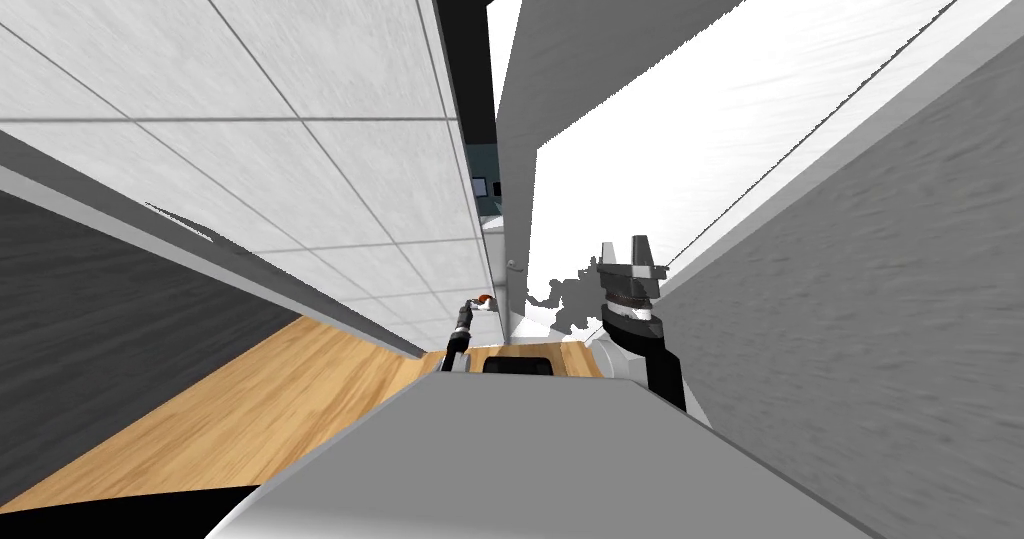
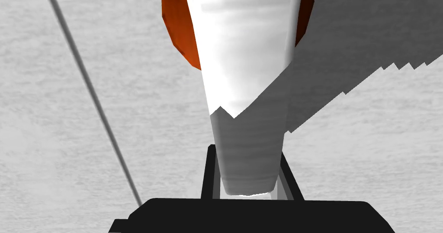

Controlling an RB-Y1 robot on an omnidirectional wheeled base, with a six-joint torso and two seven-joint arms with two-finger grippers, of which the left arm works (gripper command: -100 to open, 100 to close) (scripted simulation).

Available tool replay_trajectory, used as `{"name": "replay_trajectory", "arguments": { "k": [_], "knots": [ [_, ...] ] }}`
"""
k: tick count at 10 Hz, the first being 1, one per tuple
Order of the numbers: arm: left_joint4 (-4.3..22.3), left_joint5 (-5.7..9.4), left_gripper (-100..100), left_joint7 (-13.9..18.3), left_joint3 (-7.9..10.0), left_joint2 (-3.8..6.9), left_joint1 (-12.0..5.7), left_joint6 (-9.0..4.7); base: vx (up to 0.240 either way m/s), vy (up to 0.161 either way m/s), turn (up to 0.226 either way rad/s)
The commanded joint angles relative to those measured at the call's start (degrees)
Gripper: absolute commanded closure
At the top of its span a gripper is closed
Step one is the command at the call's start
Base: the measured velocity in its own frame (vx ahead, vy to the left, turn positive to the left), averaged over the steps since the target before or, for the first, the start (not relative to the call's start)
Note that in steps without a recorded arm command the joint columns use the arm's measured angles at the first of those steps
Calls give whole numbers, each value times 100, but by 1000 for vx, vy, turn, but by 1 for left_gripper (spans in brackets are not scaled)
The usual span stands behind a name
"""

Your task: Push the door open

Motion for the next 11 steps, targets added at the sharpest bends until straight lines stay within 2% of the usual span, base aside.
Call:
{"name": "replay_trajectory", "arguments": {
  "k": [1,2,5,7,9,10,11],
  "knots": [
    [-57,122,100,-103,238,91,-33,-39,2,11,-136],
    [-57,122,100,-103,238,91,-33,-39,10,28,-77],
    [17,287,100,-255,514,123,-105,-80,21,19,-112],
    [17,287,100,-255,514,123,-105,-80,12,2,-11],
    [68,400,100,-358,703,141,-154,-109,14,6,-106],
    [68,400,100,-358,703,141,-154,-109,11,31,-13],
    [95,459,100,-413,801,145,-180,-124,11,56,-1]
  ]
}}
